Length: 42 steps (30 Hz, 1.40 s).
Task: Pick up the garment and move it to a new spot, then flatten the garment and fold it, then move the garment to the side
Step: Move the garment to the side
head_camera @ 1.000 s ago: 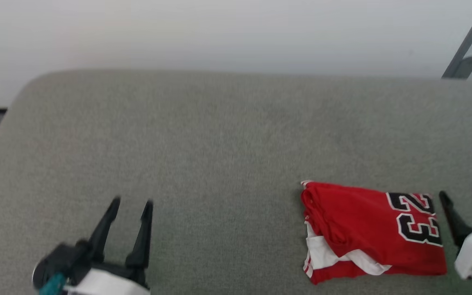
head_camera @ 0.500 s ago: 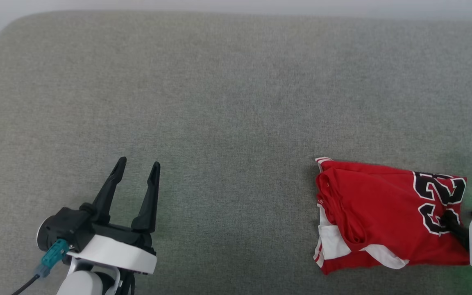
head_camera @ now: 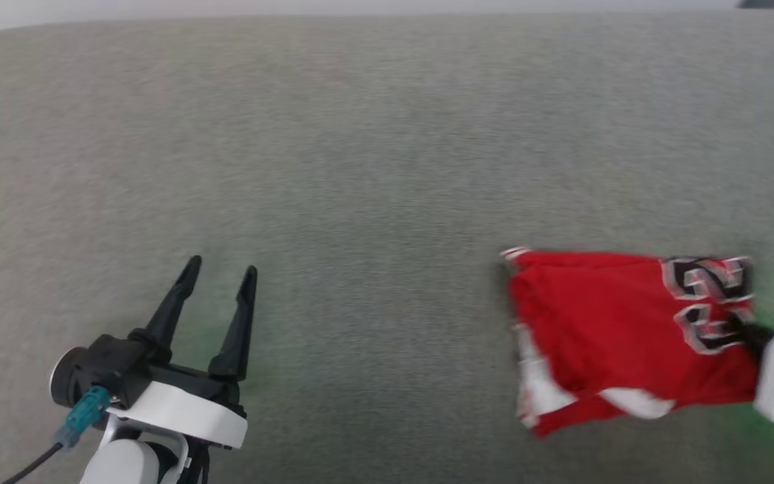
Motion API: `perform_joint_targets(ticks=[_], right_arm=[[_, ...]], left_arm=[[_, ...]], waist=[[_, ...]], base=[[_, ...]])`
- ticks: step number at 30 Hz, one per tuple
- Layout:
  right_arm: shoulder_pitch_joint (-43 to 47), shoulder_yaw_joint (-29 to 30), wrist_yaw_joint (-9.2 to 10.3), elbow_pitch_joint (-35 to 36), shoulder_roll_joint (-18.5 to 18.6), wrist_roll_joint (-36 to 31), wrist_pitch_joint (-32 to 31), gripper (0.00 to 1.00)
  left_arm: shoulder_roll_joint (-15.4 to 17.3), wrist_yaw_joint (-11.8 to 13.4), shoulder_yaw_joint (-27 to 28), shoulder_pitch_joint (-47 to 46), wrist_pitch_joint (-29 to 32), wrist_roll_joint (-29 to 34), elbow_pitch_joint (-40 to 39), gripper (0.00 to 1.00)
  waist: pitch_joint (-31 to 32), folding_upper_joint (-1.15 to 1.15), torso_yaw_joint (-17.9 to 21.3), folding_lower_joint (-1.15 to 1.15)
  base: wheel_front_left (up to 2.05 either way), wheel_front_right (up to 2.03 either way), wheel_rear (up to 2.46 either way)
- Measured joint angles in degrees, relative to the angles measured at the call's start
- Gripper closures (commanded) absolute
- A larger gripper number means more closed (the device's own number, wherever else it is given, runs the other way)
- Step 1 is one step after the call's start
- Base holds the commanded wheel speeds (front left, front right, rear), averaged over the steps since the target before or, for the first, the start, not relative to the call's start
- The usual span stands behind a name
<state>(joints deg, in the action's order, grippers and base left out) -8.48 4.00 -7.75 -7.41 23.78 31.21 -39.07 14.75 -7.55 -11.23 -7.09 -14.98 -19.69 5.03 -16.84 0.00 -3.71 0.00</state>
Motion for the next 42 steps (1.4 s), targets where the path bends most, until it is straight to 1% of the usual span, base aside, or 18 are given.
perform_joint_targets(ticks=[1, 2, 3, 9, 13, 15, 16, 19, 24, 28, 32, 33, 34, 35, 39, 42], right_arm=[[-0.2, 1.0, 0.02, -0.3, 0.2, 0.0, 0.9, 1.0], [-0.4, 3.6, 0.11, -1.1, 1.2, -0.1, 2.8, 1.0], [-0.4, 3.6, 0.11, -1.1, 1.2, -0.1, 2.8, 1.0], [-3.0, 12.1, 0.19, -3.5, 3.2, -0.9, 7.4, 1.0], [-6.5, 16.0, 0.24, -8.0, 4.5, -1.7, 10.7, 1.0], [-9.0, 16.9, 0.23, -10.7, 4.9, -2.6, 12.7, 1.0], [-12.0, 18.2, 0.23, -14.1, 5.6, -4.3, 15.4, 1.0], [-17.1, 20.1, 0.23, -19.0, 6.0, -7.1, 20.0, 1.0], [-24.9, 22.9, 0.23, -29.2, 6.2, -11.5, 27.7, 1.0], [-28.7, 23.3, 0.23, -36.7, 6.0, -14.7, 32.9, 1.0], [-31.3, 23.0, 0.23, -42.8, 6.0, -16.6, 37.1, 1.0], [-32.0, 22.8, 0.23, -44.1, 6.1, -16.8, 37.7, 0.77], [-32.4, 22.6, 0.23, -45.4, 6.3, -17.2, 38.2, 0.58], [-32.8, 22.2, 0.23, -46.6, 6.6, -17.5, 38.7, 0.0], [-33.2, 19.5, 0.24, -48.9, 7.7, -19.6, 41.5, 0.0], [-33.1, 15.4, 0.24, -48.9, 8.1, -20.7, 43.0, 0.0]], left_arm=[[0.3, 0.0, -0.4, 0.0, 0.0, 0.0, 0.0, 0.0], [1.1, 0.0, -1.5, -0.3, 0.0, 0.0, -0.1, 0.0], [1.1, 0.0, -1.5, -0.3, 0.0, 0.0, -0.1, 0.0], [3.6, 0.0, -5.0, -4.3, 0.0, 0.1, -0.7, 0.0], [5.4, 0.0, -8.5, -9.4, 0.0, 0.4, -1.1, 0.0], [6.3, 0.0, -10.4, -12.4, 0.0, 0.6, -1.2, 0.0], [7.4, 0.0, -12.3, -15.4, 0.0, 0.6, -1.5, 0.0], [8.7, 0.0, -14.5, -19.6, 0.0, 0.6, -1.8, 0.0], [10.3, 0.0, -15.9, -24.8, 0.0, 0.6, -2.7, 0.0], [10.8, 0.0, -16.1, -26.3, 0.0, 0.6, -3.3, 0.0], [11.1, 0.0, -15.6, -26.5, 0.0, 0.6, -3.5, 0.0], [11.1, 0.0, -15.4, -26.5, 0.0, 0.6, -3.5, 0.0], [11.0, 0.0, -15.3, -26.4, 0.0, 0.6, -3.4, 0.0], [10.9, 0.0, -15.2, -26.2, 0.0, 0.6, -3.4, 0.0], [9.7, 0.0, -14.1, -24.5, 0.0, 0.6, -2.8, 0.0], [8.1, 0.0, -12.8, -22.1, 0.0, 0.6, -2.2, 0.0]], waist=[[0.0, 0.0, 0.8, 0.0], [-0.1, 0.0, 2.5, 0.0], [-0.1, 0.0, 2.5, 0.0], [-1.5, 0.0, 7.9, 0.0], [-4.0, 0.0, 10.7, 0.0], [-5.6, 0.0, 11.9, 0.0], [-7.3, 0.0, 12.8, 0.0], [-9.8, 0.0, 14.0, 0.0], [-13.7, 0.0, 15.4, 0.0], [-15.5, 0.0, 15.7, 0.0], [-15.8, 0.0, 15.2, 0.0], [-15.7, 0.0, 15.1, 0.0], [-15.5, 0.0, 14.9, 0.0], [-15.2, 0.0, 14.8, 0.0], [-13.3, 0.0, 14.2, 0.0], [-11.2, 0.0, 13.6, 0.0]], base=[[0.0, 0.0, 0.0], [0.0, 0.0, 0.0], [0.0, 0.0, 0.0], [0.0, 0.0, 0.0], [0.0, 0.0, 0.0], [0.0, 0.0, 0.0], [0.0, 0.0, 0.0], [0.0, 0.0, 0.0], [0.0, 0.0, 0.0], [0.0, 0.0, 0.0], [0.0, 0.0, 0.0], [0.0, 0.0, 0.0], [0.0, 0.0, 0.0], [0.0, 0.0, 0.0], [0.0, 0.0, 0.0], [0.0, 0.0, 0.0]])
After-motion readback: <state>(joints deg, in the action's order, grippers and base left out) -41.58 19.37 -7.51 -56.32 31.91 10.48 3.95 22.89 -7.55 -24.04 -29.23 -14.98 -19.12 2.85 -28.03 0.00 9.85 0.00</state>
